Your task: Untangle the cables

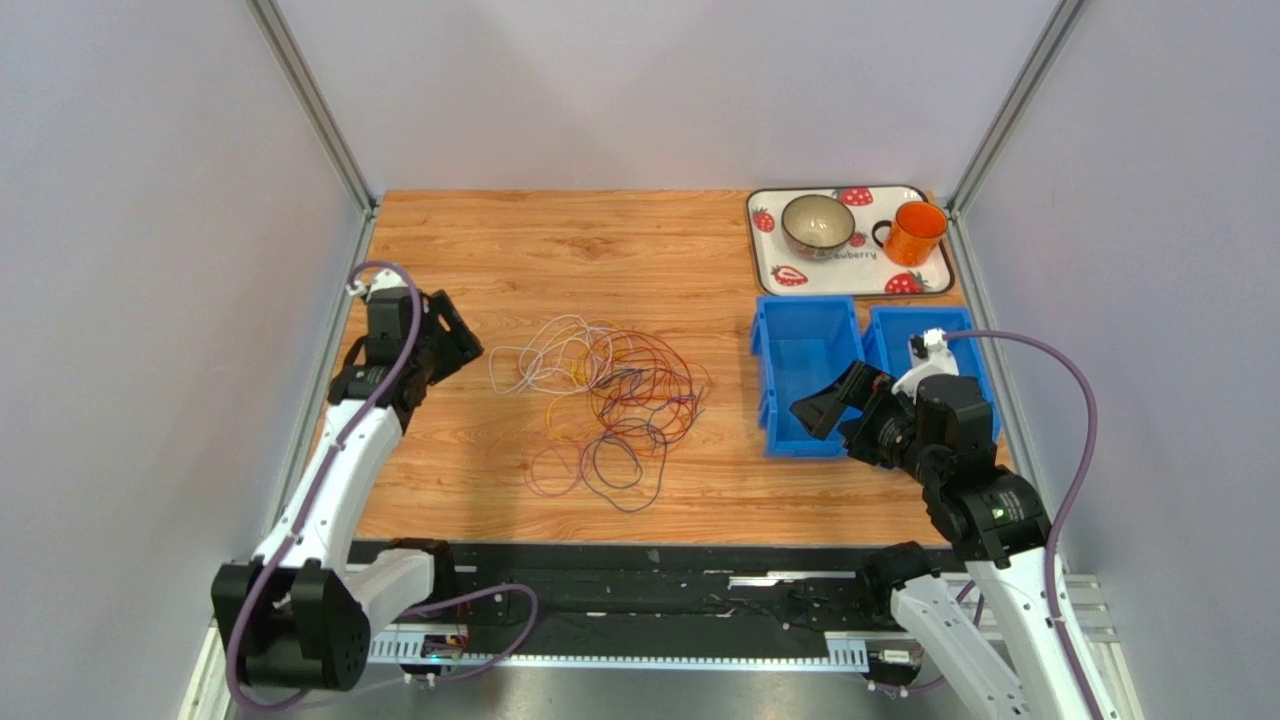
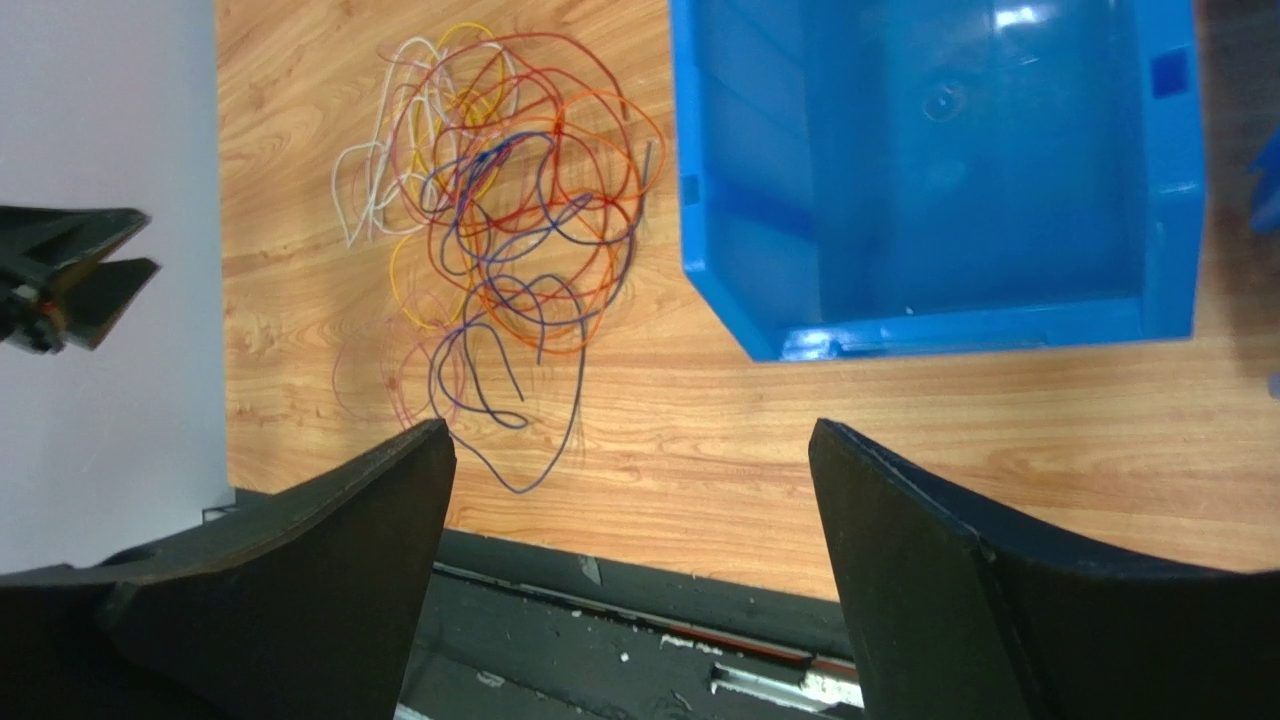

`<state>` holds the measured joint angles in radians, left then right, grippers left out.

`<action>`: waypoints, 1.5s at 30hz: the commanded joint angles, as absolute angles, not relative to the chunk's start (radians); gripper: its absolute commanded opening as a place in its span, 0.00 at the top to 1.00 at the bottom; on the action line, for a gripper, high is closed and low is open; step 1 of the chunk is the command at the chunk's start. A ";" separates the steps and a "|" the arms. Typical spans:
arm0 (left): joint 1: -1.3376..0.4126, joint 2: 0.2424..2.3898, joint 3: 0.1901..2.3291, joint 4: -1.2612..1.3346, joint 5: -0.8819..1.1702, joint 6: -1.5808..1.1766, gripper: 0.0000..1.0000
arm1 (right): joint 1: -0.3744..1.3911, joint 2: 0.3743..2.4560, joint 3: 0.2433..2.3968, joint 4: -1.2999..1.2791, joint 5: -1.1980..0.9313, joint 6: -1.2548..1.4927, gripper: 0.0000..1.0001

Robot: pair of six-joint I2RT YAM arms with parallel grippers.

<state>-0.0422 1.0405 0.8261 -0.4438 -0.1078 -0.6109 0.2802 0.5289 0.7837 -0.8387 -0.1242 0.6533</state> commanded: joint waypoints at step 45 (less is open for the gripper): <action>-0.410 1.436 1.949 -0.869 -0.077 -0.430 1.00 | 0.284 0.473 0.713 -0.611 -0.262 0.564 0.11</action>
<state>-0.4046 1.5162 1.6688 -0.6933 -0.0917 -0.4946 0.2806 0.5262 0.7002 -0.6640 -0.2630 0.5343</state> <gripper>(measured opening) 0.008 0.887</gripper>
